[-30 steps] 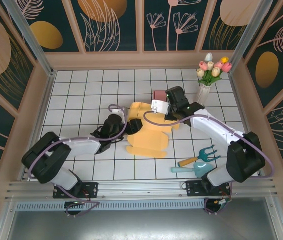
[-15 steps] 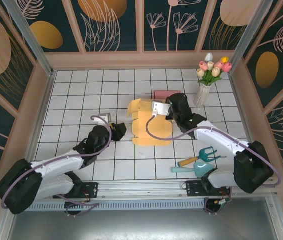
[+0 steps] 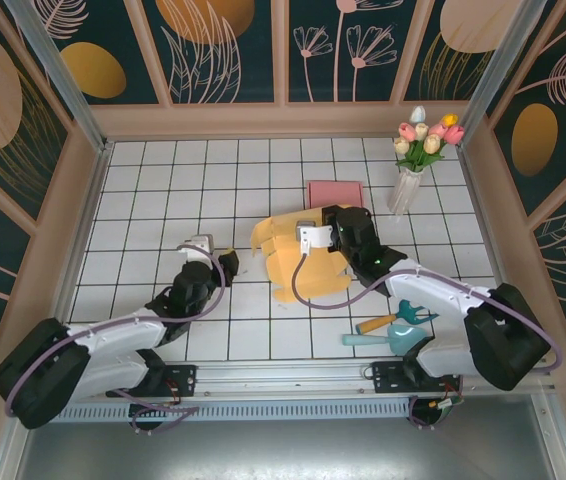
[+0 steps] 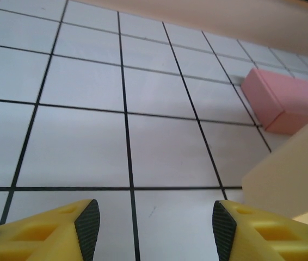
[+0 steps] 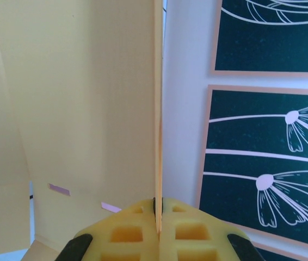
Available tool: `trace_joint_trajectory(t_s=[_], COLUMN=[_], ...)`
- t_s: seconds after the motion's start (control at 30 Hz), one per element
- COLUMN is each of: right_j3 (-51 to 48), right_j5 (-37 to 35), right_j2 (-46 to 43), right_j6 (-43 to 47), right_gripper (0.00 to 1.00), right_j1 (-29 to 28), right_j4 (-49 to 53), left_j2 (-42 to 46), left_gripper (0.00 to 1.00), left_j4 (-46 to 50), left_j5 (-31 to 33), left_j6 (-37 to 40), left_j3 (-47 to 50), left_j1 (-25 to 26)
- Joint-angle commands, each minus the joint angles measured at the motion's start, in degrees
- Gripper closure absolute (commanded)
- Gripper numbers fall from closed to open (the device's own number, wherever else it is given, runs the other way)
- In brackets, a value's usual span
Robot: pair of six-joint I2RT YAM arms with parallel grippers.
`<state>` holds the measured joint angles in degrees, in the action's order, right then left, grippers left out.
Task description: Fold the paper box
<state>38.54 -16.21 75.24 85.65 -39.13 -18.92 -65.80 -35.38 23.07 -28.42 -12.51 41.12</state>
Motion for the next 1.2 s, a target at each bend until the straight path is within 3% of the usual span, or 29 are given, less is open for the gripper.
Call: trace_joint_trajectory(t_s=[0.0, 0.37, 0.6, 0.9, 1.17], right_j3=[-0.6, -0.3, -3.4, -7.2, -8.5], right_j5=[1.8, 2.2, 3.7, 1.3, 0.9], right_j2=[2.1, 12.3, 12.3, 12.9, 12.7], right_j6=[-0.1, -2.2, -0.8, 2.8, 3.7], right_gripper=[1.00, 1.00, 1.00, 1.00, 1.00], right_j1=[-0.4, 0.2, 0.6, 1.1, 1.0], right_j4=[-2.4, -5.7, -10.4, -18.5, -21.1], left_j2=[-3.9, -13.6, -16.5, -12.7, -8.1], left_gripper=[0.41, 0.40, 0.40, 0.40, 0.47], left_j4=[-7.9, -14.6, -15.3, -13.8, -13.5], left_j5=[-2.1, -6.8, -10.0, -6.7, -1.7], left_j6=[3.9, 6.0, 7.8, 7.4, 6.7], left_j3=[0.2, -1.4, -3.0, -1.4, 2.5], left_j1=[-0.3, -0.3, -0.3, -0.3, -0.4])
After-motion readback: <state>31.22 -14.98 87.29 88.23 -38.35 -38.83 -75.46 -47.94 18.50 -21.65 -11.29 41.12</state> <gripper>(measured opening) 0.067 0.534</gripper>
